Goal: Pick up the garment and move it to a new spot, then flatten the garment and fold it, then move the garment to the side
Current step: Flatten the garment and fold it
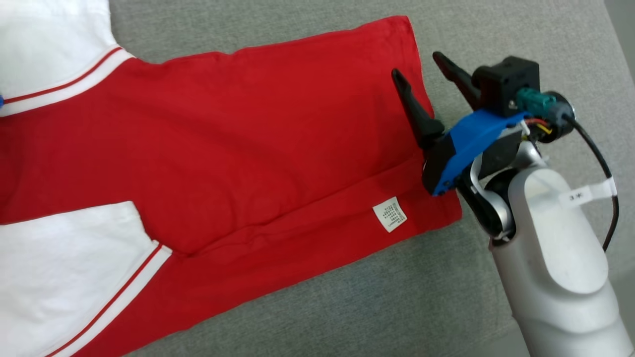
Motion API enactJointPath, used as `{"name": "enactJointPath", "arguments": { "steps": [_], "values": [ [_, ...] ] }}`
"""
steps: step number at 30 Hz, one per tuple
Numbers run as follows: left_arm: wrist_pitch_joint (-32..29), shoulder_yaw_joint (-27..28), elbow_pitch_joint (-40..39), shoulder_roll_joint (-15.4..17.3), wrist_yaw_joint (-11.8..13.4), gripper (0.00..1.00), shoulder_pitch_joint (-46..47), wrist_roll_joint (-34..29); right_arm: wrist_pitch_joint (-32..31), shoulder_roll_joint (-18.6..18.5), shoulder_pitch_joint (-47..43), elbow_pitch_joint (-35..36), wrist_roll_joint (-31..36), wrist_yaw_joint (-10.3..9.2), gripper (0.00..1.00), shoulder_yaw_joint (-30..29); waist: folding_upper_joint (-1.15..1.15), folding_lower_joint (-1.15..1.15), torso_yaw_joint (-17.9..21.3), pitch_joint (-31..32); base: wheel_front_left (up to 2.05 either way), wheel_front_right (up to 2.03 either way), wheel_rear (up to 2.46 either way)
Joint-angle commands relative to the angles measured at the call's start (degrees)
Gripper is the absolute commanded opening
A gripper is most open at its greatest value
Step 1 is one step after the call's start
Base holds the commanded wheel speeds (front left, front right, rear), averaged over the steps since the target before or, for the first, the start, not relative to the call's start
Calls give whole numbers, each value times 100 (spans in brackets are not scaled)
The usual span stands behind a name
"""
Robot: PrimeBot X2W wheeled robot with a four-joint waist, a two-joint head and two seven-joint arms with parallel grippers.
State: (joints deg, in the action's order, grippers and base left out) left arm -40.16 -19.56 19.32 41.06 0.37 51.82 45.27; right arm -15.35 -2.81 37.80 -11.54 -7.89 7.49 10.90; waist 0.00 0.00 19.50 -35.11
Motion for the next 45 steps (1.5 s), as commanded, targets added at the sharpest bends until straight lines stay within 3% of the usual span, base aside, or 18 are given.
{"name": "enactJointPath", "arguments": {
  "steps": [1, 12, 20, 21, 22, 23, 26, 27, 28, 36, 45],
  "values": [
    [68, -39, -26, -13, -51, 0, 26, -55, -35, -17, 159, -65, 84, 1, 100, -22, 0, 0, -47, 28, 0, 0, 0],
    [445, -368, -426, -520, -412, 0, 204, -53, -685, -388, 1127, -1353, 573, 1, 100, -301, 0, 0, -805, 285, 0, 0, 0],
    [638, -528, -619, -730, -552, 0, 249, -5, -1033, -570, 1607, -2248, 761, 1, 100, -725, 0, 0, -1119, 256, 0, 0, 0],
    [667, -543, -620, -755, -573, 0, 259, -1, -1053, -563, 1648, -2346, 776, 1, 93, -755, 0, 0, -1139, 252, 0, 0, 0],
    [689, -561, -615, -776, -585, 0, 263, 6, -1074, -536, 1685, -2427, 747, 1, 63, -785, 0, 0, -1154, 250, 0, 0, 0],
    [713, -577, -606, -792, -588, 0, 265, 3, -1095, -497, 1718, -2503, 736, 1, 48, -819, 0, 0, -1165, 252, 0, 0, 0],
    [796, -595, -579, -812, -620, 0, 277, 17, -1116, -474, 1777, -2663, 738, 1, 24, -867, 0, 0, -1193, 260, 0, 0, 0],
    [830, -597, -562, -814, -629, 0, 277, 20, -1076, -465, 1815, -2714, 714, 0, 4, -889, 0, 0, -1200, 265, 0, 0, 0],
    [859, -602, -550, -820, -638, 0, 266, 22, -1024, -481, 1857, -2761, 718, 1, 0, -893, 0, 0, -1208, 276, 0, 0, 0],
    [1121, -547, -544, -802, -664, 0, 53, 107, -288, -489, 1823, -2880, 715, 1, 0, -769, 0, 0, -1236, 528, 0, 0, 0],
    [1534, -593, -1084, -763, -647, 0, -1040, 286, 203, -886, 688, -2264, 260, 1, 0, -243, 0, 0, -1382, 1272, 0, 0, 0]
  ]
}}
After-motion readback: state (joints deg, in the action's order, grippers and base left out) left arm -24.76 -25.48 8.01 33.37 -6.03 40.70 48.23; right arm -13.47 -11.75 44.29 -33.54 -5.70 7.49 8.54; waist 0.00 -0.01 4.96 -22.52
